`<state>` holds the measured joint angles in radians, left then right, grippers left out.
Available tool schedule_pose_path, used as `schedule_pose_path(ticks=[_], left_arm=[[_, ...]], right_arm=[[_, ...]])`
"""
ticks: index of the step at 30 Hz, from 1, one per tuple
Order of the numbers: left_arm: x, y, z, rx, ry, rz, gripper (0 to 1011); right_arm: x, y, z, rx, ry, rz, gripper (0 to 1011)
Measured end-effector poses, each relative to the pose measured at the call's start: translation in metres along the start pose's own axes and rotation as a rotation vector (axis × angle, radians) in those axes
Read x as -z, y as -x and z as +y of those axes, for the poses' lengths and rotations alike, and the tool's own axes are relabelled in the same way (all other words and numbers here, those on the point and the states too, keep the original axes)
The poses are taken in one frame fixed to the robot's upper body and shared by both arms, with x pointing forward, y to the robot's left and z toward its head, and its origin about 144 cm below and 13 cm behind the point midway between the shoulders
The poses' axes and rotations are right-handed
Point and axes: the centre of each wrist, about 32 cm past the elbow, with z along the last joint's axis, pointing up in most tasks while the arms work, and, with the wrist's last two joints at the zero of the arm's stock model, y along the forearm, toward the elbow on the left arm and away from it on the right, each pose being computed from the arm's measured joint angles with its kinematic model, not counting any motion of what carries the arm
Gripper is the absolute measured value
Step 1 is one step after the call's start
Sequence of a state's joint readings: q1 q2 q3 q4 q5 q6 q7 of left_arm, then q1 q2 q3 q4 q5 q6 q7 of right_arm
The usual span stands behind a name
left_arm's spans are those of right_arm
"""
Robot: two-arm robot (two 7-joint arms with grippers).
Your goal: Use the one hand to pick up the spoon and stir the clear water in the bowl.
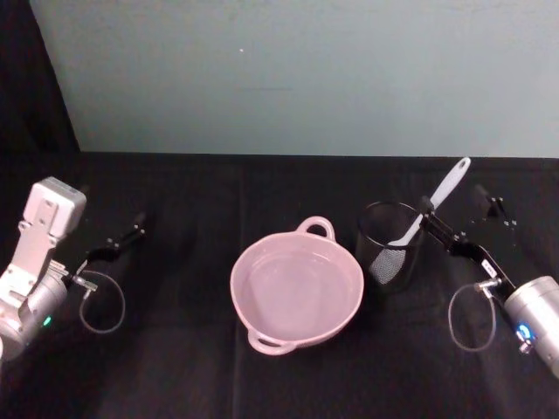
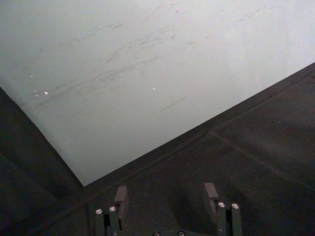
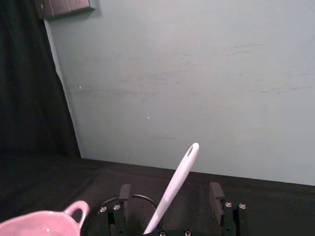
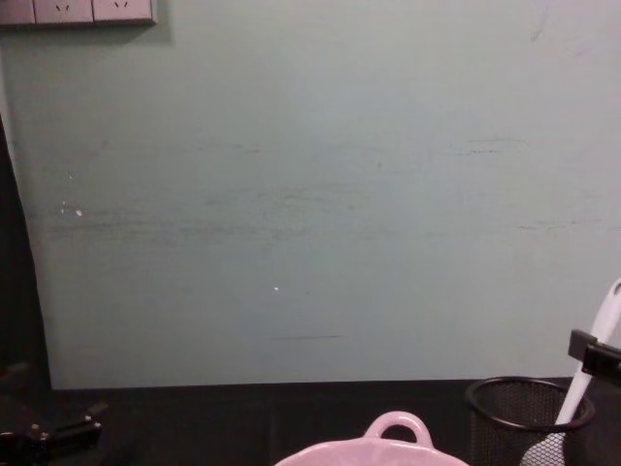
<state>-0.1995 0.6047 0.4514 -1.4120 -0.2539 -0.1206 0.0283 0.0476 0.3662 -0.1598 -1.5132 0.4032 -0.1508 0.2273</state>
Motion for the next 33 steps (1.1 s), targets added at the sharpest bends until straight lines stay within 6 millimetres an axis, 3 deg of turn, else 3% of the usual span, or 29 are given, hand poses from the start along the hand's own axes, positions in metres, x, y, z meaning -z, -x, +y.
schedule_pose_path(ticks=[9,18,24,33], left_arm=[[0.000,0.000,0.000,0.000,0.000,0.000,1005],[0.000,0.000,0.000,0.000,0.000,0.000,1005],[0.000,0.000,0.000,0.000,0.000,0.000,1005],[0.000,0.000,0.000,0.000,0.000,0.000,1005]], right_arm=[[-0.006,0.005,-0.008,0.002,0.020,-0.117,1003],[-0.010,0.018,-0.036,0.061,0.012,-0.211,1003],[-0.005,0.024,-0.058,0.129,0.000,-0.244,1003],[0.015,0.012,-0.081,0.239,0.004,-0.252,1002]])
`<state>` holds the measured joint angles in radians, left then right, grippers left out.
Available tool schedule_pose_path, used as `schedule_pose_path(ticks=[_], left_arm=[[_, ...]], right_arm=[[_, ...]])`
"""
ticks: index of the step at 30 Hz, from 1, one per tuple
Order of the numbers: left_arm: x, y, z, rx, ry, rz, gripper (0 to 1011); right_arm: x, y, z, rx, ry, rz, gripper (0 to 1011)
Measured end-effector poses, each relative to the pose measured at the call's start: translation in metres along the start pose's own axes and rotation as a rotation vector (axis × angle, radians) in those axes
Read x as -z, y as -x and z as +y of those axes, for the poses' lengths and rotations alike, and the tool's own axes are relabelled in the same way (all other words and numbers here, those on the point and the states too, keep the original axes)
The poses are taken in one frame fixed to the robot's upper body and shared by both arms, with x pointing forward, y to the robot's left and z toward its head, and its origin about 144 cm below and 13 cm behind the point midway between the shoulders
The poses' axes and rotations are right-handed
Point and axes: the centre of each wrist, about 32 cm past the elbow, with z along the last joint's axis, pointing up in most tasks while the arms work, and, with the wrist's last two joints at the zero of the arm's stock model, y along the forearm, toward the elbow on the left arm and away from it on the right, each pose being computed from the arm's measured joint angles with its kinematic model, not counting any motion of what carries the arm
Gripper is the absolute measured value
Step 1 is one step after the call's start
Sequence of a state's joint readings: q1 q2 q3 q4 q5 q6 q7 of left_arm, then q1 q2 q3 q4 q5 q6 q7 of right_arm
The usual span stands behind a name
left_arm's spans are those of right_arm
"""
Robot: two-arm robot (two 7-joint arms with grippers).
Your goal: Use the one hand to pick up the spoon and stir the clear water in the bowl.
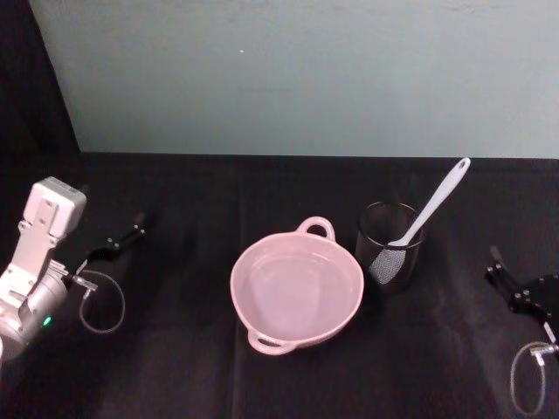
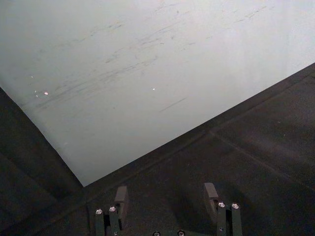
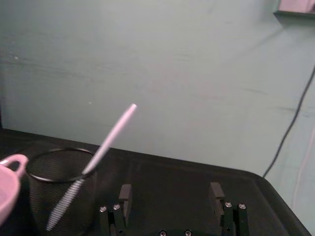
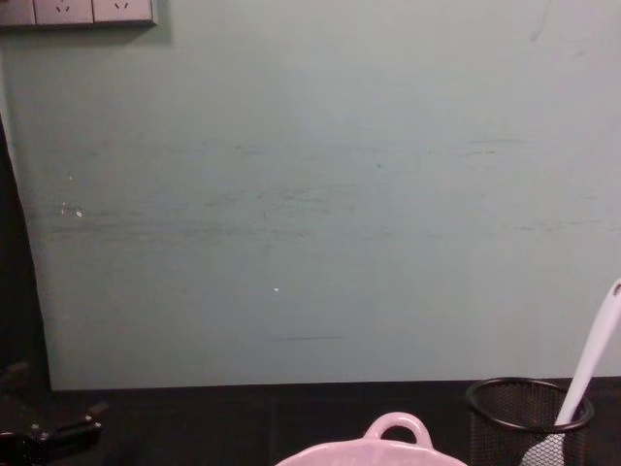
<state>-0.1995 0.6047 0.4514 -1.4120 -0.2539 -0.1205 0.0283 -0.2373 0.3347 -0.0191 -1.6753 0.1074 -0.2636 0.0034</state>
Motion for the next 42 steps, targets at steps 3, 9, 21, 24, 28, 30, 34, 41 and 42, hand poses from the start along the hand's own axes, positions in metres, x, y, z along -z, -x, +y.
schedule_pose_path(ticks=[3,9,21,24,28,30,34,41,42], left_arm=[[0.000,0.000,0.000,0.000,0.000,0.000,1005],[0.000,0.000,0.000,0.000,0.000,0.000,1005],[0.000,0.000,0.000,0.000,0.000,0.000,1005],[0.000,0.000,0.000,0.000,0.000,0.000,1005],[0.000,0.000,0.000,0.000,0.000,0.000,1005],[0.000,0.000,0.000,0.000,0.000,0.000,1005],[0.000,0.000,0.000,0.000,0.000,0.000,1005],[0.000,0.000,0.000,0.000,0.000,0.000,1005],[0.000,0.000,0.000,0.000,0.000,0.000,1005]], right_arm=[[0.007,-0.003,-0.003,0.020,0.009,0.009,1002],[0.015,-0.006,-0.006,0.046,-0.003,0.034,1002],[0.014,-0.005,-0.005,0.038,-0.002,0.031,1003],[0.013,-0.005,-0.004,0.037,-0.001,0.031,1003],[0.013,-0.005,-0.004,0.035,0.000,0.030,1002],[0.013,-0.005,-0.004,0.035,0.000,0.030,1003],[0.013,-0.005,-0.004,0.034,0.000,0.030,1003],[0.013,-0.005,-0.004,0.033,0.001,0.029,1002],[0.013,-0.005,-0.004,0.033,0.001,0.029,1003]])
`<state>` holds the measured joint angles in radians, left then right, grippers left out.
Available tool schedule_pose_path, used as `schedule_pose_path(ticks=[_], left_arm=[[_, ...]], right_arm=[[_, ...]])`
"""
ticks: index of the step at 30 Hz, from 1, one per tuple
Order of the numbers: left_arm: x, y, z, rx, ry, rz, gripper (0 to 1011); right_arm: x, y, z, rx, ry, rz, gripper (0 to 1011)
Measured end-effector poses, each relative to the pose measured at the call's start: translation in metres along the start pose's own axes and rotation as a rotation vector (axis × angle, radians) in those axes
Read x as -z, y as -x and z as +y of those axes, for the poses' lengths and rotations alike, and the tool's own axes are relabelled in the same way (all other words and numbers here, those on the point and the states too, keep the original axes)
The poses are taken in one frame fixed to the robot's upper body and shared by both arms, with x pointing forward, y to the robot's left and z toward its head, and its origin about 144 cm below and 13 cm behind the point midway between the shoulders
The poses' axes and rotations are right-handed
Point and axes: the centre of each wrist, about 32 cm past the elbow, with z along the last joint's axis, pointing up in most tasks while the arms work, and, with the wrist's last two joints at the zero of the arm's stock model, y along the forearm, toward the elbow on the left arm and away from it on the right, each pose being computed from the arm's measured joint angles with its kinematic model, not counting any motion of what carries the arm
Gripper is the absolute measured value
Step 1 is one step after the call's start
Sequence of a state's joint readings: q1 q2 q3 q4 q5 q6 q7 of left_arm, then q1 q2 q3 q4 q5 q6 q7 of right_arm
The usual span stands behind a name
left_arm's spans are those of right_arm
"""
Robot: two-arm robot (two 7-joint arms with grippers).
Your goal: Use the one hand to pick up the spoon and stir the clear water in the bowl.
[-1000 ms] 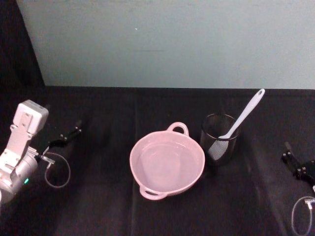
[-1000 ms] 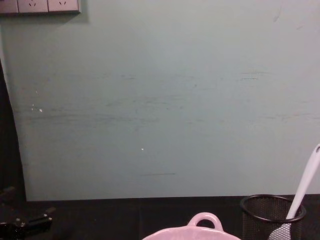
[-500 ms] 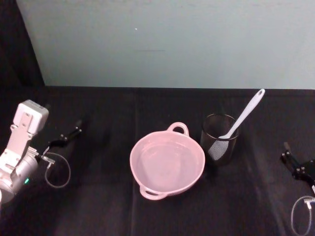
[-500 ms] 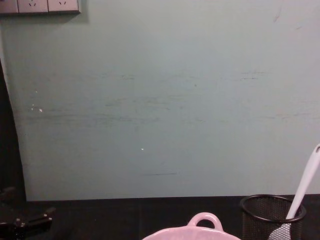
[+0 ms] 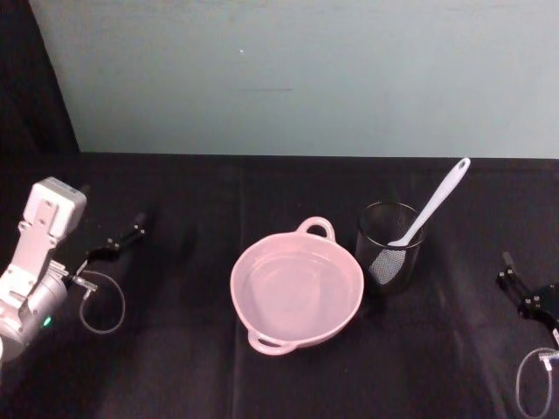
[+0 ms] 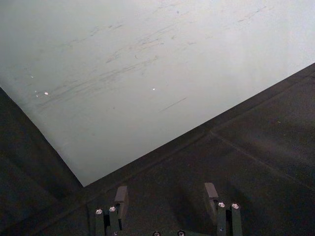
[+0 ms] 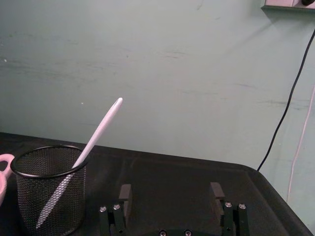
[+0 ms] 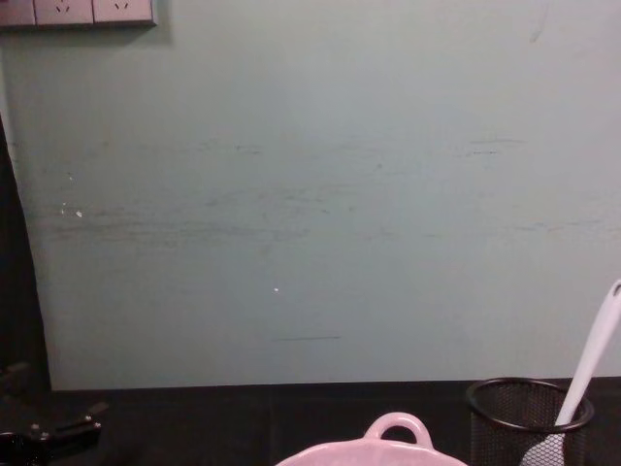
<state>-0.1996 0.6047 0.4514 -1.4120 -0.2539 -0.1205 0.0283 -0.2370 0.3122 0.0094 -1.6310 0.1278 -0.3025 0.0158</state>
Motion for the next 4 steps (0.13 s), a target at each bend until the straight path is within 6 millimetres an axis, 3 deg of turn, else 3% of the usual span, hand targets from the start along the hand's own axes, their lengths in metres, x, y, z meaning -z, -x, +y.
schedule_pose_path(ticks=[4], left_arm=[[0.0000,0.0000,0.0000,0.000,0.000,0.000,1005]], right_arm=[[-0.0001,0.0000,0.0000,0.000,0.000,0.000,1002]])
